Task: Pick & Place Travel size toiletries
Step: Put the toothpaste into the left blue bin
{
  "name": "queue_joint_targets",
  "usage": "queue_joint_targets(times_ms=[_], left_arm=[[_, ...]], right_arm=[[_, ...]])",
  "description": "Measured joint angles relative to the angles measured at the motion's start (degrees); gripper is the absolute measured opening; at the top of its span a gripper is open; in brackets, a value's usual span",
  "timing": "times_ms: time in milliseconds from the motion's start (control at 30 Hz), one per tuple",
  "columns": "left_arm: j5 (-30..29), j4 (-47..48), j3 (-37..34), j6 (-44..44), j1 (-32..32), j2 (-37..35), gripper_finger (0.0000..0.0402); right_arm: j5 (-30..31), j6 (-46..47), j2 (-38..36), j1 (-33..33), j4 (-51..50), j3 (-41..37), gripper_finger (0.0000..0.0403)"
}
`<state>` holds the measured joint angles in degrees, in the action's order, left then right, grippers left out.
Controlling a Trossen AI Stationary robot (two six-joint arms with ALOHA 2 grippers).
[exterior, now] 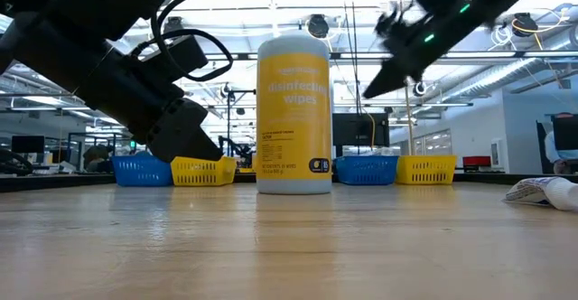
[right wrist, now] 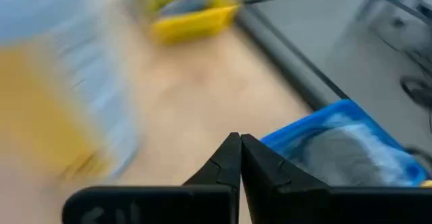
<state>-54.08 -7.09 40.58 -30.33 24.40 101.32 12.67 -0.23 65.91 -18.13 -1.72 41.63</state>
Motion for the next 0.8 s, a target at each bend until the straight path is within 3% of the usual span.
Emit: queue_joint_targets(times_ms=[100, 233, 333, 500, 667, 800], left_arm=[[0.0, 0.0, 0.0, 0.0, 0.0, 0.0, 0.0060], [0.0, 0.0, 0.0, 0.0, 0.0, 0.0, 0.0060], [0.0, 0.0, 0.0, 0.0, 0.0, 0.0, 0.0060], [0.0, 0.0, 0.0, -0.2, 0.0, 0.0, 0.0060], [0.4, 0.0, 0.0, -0.5, 0.0, 0.0, 0.0060], [2.8, -0.1, 0.0, -1.0, -0.3, 0.0, 0.0060]], right_arm=[[1.5, -2.4, -4.2, 11.4, -10.1, 0.0, 0.0001], [-11.0, 1.2, -6.2, 21.8, -19.1, -0.4, 0.0007], [-15.7, 9.7, -6.0, 26.7, -19.7, -1.4, 0.0028], [-20.4, 14.8, -4.3, 32.5, -18.8, -4.1, 0.0110], [-20.3, 8.1, -3.4, 36.8, -11.0, -11.3, 0.0206], [-20.3, 1.2, -3.5, 37.8, -4.6, -18.1, 0.0251]])
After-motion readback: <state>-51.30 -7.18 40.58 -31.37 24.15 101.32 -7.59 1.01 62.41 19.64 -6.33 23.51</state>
